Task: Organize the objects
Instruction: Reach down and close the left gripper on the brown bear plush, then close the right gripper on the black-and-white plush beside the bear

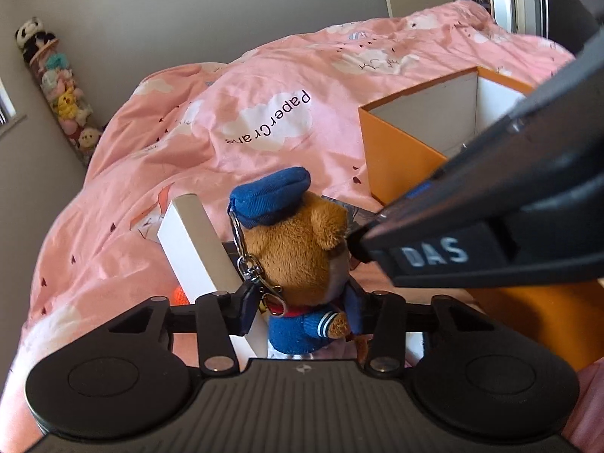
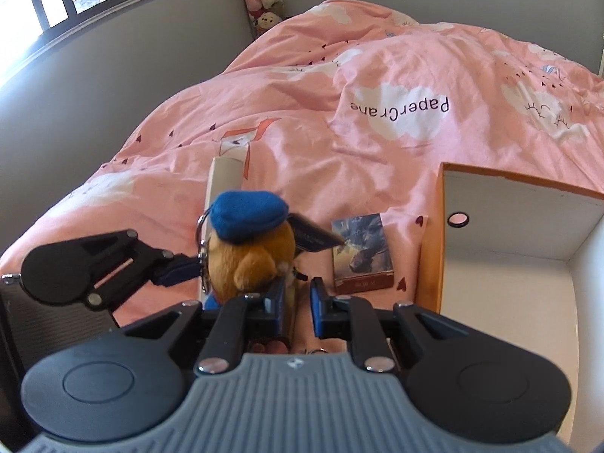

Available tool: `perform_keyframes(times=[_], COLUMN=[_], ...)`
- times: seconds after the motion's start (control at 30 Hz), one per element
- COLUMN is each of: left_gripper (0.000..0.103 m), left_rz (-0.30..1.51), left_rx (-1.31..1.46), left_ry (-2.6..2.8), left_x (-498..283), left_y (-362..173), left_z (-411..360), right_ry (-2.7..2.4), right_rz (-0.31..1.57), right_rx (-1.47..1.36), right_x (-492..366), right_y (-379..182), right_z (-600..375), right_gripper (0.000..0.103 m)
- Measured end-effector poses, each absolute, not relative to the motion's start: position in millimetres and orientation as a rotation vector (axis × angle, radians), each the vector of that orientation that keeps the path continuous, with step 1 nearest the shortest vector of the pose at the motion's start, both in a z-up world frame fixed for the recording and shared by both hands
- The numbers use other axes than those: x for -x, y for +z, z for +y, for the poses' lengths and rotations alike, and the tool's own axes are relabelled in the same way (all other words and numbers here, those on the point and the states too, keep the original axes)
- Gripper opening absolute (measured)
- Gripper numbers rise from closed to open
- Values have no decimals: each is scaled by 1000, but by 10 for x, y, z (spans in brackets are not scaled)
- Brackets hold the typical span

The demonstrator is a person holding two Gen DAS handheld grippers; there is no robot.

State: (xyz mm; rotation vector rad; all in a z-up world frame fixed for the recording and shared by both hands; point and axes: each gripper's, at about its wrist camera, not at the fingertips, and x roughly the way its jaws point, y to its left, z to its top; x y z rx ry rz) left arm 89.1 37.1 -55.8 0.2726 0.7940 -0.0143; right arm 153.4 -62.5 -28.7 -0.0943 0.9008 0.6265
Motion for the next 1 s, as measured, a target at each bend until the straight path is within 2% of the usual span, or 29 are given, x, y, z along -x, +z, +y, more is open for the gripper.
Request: perform_keyframes(times=[0.3, 0.33, 0.4, 0.63, 0.77, 0.87, 1.0], left_gripper=[45, 45, 45, 44, 44, 44, 44], left_rz=[832, 847, 865, 840, 799, 886, 966], left_rx=[-49, -19, 38, 94, 106, 136, 149], left_ry=[-47, -50, -68, -49, -72, -166, -196], left_x=[-590, -570, -545, -527, -517, -575, -681], left_y=[-96, -53, 7, 144, 332, 292, 74], left_z=[732, 772, 854, 946, 969, 961, 921], right_ry=[683, 699, 717, 732, 763, 777, 781], right_rz=[972, 980, 988, 1019, 1028, 1099, 1057], right_rx=[215, 240, 303, 532, 594, 612, 678], right_x=[-1319, -1262, -1147, -1022, -987, -1034, -1011], right_y=[-286, -290, -312, -472, -428, -505, -653], right_z=[-840, -828, -782, -641, -639, -612, -480], right_gripper=[19, 21, 35, 36, 48, 50, 53])
